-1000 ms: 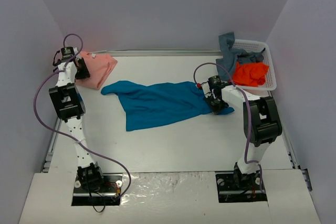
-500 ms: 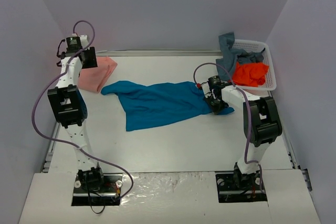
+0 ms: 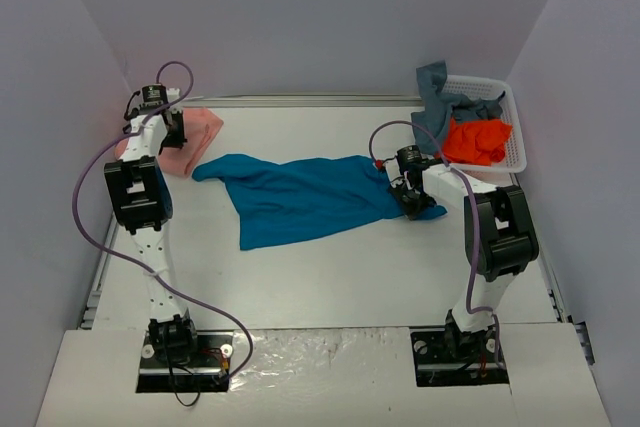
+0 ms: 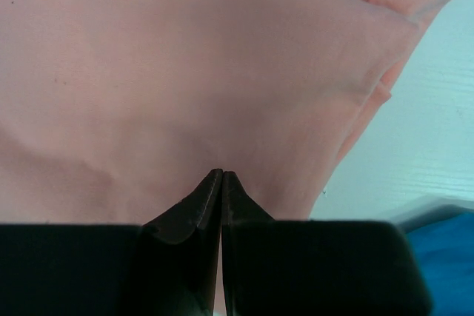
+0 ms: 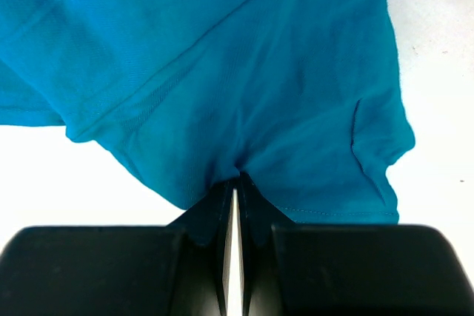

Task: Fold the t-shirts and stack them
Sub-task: Flatten out the tshirt

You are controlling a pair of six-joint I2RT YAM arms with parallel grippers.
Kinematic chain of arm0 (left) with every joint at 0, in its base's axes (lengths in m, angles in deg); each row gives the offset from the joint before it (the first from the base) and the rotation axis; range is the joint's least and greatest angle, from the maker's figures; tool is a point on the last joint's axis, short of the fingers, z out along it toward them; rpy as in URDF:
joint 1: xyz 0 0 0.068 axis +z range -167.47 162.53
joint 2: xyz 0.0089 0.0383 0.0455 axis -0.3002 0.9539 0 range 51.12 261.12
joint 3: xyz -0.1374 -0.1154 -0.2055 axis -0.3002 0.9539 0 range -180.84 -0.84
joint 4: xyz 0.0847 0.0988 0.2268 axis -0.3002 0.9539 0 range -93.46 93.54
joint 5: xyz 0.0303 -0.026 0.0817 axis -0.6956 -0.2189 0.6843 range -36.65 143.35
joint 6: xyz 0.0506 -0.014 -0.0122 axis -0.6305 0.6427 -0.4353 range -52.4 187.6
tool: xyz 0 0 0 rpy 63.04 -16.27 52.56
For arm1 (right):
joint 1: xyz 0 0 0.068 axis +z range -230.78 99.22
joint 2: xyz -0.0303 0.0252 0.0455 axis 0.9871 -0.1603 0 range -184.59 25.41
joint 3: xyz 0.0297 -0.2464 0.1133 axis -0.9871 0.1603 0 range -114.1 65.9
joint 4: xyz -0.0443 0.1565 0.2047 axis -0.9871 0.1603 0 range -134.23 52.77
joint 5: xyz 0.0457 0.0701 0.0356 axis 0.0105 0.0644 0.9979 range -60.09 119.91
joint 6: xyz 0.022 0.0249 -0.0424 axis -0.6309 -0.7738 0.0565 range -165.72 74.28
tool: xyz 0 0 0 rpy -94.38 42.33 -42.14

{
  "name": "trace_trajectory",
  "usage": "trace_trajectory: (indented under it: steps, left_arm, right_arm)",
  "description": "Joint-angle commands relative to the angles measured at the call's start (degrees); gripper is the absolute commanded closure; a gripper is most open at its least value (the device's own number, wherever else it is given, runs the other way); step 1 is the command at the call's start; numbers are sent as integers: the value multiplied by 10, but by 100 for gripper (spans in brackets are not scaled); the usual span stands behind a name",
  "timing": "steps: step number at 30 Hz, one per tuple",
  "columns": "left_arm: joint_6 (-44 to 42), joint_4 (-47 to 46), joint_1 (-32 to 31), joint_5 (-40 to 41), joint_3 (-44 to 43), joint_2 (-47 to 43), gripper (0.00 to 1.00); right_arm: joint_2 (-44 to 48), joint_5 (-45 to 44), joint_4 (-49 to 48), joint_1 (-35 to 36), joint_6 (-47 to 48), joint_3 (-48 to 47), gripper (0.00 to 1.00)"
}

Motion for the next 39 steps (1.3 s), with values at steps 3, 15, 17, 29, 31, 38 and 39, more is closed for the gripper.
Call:
trace_trajectory:
  steps: [3, 15, 17, 29, 31, 38, 39]
  left_arm:
    - [-25, 23, -7, 7, -28, 2, 97]
    - [-12, 84, -8, -28, -147, 99, 98]
    - [10, 84, -8, -33, -168, 111, 98]
    - [46, 41, -10, -35, -206, 113, 98]
    - [39, 38, -11, -28, -209, 111, 97]
    - [22, 47, -14, -15, -211, 90, 89]
    - [19, 42, -15, -21, -183, 77, 85]
  right_arm:
    - [14, -4, 22, 3, -1, 3, 100]
    - [11, -5, 22, 2, -2, 6, 100]
    - [7, -6, 22, 2, -2, 7, 100]
    - [-13, -10, 22, 2, -1, 5, 100]
    - [-15, -11, 22, 2, 0, 4, 100]
    - [-9, -10, 22, 2, 0, 8, 100]
    - [-8, -8, 22, 2, 0, 8, 100]
